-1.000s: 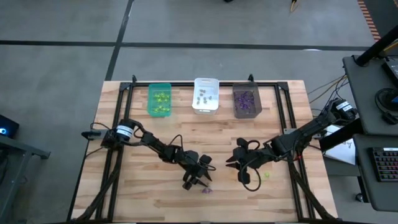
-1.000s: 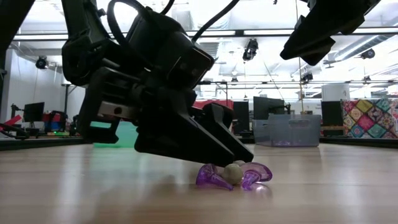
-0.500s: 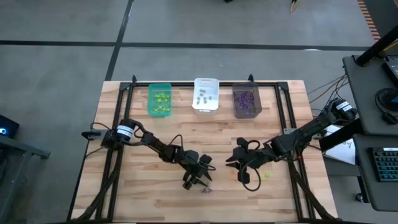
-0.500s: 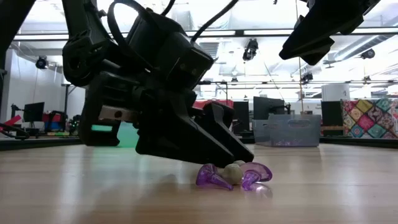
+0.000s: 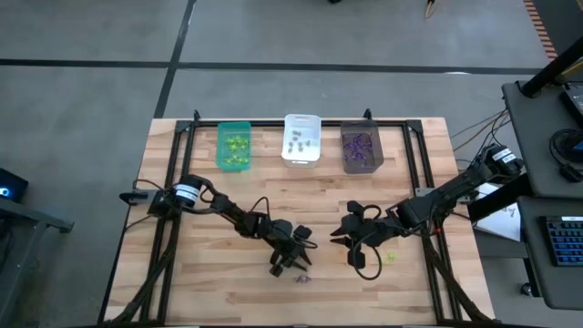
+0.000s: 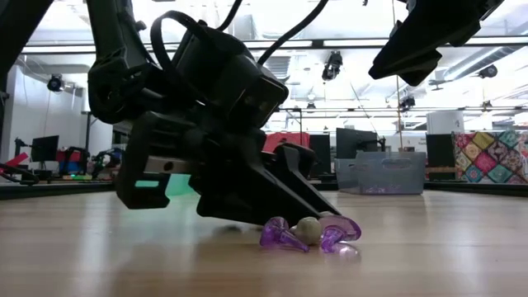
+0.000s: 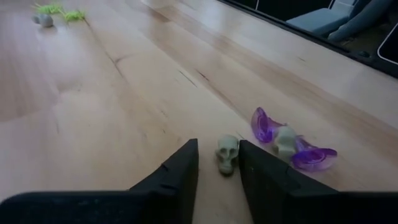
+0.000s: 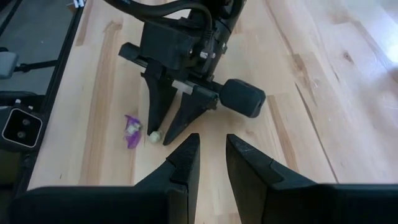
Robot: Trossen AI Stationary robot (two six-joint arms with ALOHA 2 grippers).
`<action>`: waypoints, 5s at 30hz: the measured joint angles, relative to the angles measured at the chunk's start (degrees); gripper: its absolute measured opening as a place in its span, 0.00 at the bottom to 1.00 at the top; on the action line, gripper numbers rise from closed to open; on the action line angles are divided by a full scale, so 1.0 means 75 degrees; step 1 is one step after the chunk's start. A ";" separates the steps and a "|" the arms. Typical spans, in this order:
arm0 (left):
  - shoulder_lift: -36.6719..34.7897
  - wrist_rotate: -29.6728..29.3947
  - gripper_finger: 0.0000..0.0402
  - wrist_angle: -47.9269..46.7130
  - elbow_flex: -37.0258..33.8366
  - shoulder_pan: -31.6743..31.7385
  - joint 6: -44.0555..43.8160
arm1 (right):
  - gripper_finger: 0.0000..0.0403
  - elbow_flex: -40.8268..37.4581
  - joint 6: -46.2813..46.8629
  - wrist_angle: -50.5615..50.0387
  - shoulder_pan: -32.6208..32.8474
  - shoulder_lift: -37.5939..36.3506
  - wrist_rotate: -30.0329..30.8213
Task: Sort Halloween decoration
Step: Put the white skull toy into the white bin, then put the green spider toy into the blue bin
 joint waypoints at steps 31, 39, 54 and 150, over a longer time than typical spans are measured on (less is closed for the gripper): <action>-0.0278 -0.0005 0.00 -0.0060 -0.0038 0.0157 -0.0513 | 0.17 0.0004 -0.0012 -0.0009 0.0007 0.0000 -0.0012; -0.1051 -0.0001 0.00 -0.0600 -0.0169 0.0355 -0.0602 | 0.17 0.0083 -0.0009 -0.0106 0.0020 -0.0014 -0.0038; -0.4082 -0.2379 0.00 -0.4163 -0.0284 0.1913 -0.0196 | 0.17 0.0938 0.0399 -0.1128 0.0000 -0.0076 0.0001; -0.7017 -0.4344 0.00 -0.5531 -0.0796 0.1064 -0.1992 | 0.16 0.0985 0.7513 -0.6403 0.0251 0.0648 -0.3493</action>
